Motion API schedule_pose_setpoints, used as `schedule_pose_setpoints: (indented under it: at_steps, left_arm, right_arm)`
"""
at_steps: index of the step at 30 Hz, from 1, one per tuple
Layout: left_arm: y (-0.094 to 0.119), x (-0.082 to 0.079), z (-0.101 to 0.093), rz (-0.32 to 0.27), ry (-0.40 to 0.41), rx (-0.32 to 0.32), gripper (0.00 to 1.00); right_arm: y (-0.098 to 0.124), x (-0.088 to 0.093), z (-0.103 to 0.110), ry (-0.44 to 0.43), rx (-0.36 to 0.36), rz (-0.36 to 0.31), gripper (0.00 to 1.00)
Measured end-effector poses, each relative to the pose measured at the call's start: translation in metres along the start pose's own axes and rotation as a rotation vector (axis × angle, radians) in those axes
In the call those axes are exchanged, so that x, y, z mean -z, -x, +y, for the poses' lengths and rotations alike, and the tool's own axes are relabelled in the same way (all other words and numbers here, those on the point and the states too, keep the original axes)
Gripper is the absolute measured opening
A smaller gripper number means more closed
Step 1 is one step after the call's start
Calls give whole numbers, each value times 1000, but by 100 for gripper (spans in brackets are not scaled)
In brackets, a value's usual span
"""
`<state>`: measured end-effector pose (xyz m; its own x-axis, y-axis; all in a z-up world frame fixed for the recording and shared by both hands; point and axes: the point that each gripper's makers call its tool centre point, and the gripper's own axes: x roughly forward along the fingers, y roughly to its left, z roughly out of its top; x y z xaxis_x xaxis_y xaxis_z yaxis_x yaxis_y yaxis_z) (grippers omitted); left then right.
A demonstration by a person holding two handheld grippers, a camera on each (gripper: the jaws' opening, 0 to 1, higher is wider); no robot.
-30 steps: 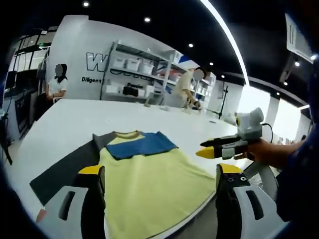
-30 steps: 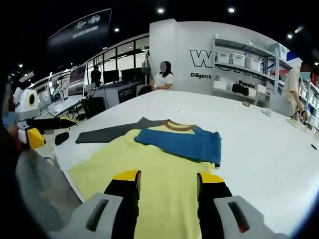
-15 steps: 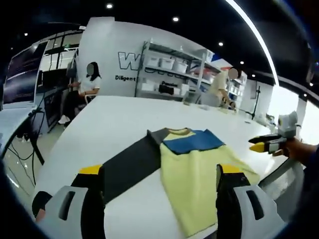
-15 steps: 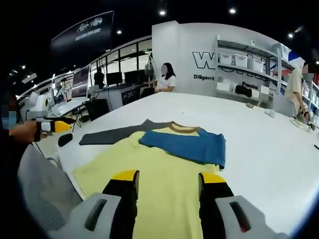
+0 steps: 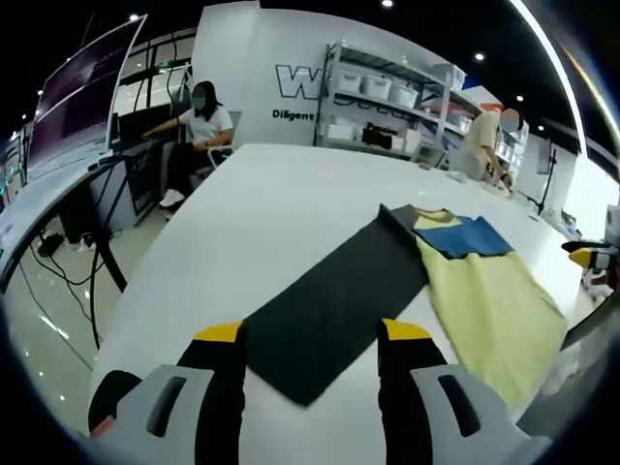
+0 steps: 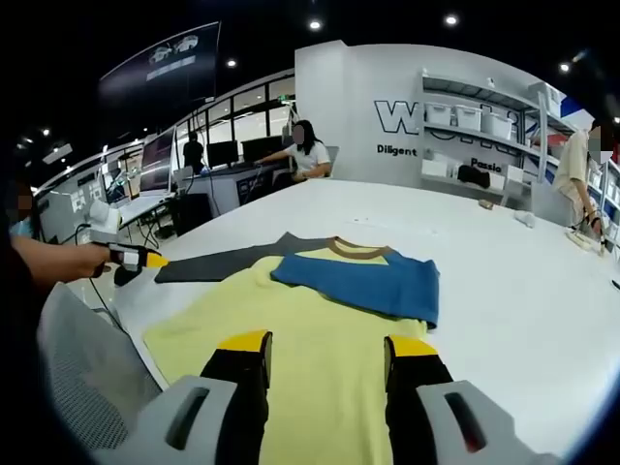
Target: Fold the garment on the visible template until the final outline fits inside the template.
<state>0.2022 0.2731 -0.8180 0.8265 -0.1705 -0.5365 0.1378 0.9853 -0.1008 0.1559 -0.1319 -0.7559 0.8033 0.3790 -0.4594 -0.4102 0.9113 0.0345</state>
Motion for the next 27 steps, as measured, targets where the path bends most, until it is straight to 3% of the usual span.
schedule_pose_setpoints:
  at_steps: [2, 4, 5, 7, 8, 11, 14, 15, 16, 18, 27]
  left_arm:
    - [-3, -4, 5, -13, -20, -21, 43]
    - [-6, 10, 22, 87, -45, -93, 42]
    - [-8, 9, 22, 83, -48, -90, 41]
    - [-10, 17, 29, 136, -27, -129, 37]
    - [-10, 21, 30, 164, -26, -138, 34]
    - [-11, 25, 29, 172, -5, -139, 30]
    - [-12, 31, 31, 195, -3, -144, 32]
    - [-8, 40, 33, 233, 34, -164, 33]
    - [-12, 32, 34, 191, 2, -146, 33]
    - [-13, 33, 36, 200, -25, -147, 33]
    - [-18, 29, 24, 206, -72, -91, 8]
  right_arm:
    - [0, 0, 0, 3, 0, 3, 44]
    - [0, 1, 0, 3, 0, 5, 44]
    - [0, 1, 0, 3, 1, 5, 43]
    - [0, 1, -1, 1, 4, 4, 43]
    - [0, 1, -2, 1, 6, 2, 43]
    - [1, 0, -3, 0, 12, 0, 43]
    - [1, -1, -3, 1, 12, -7, 42]
    - [1, -1, -2, 4, 11, -5, 42]
    - [1, 0, -2, 5, 11, -4, 42]
    - [1, 0, -2, 6, 12, -2, 42]
    - [2, -1, -3, 2, 16, -10, 41]
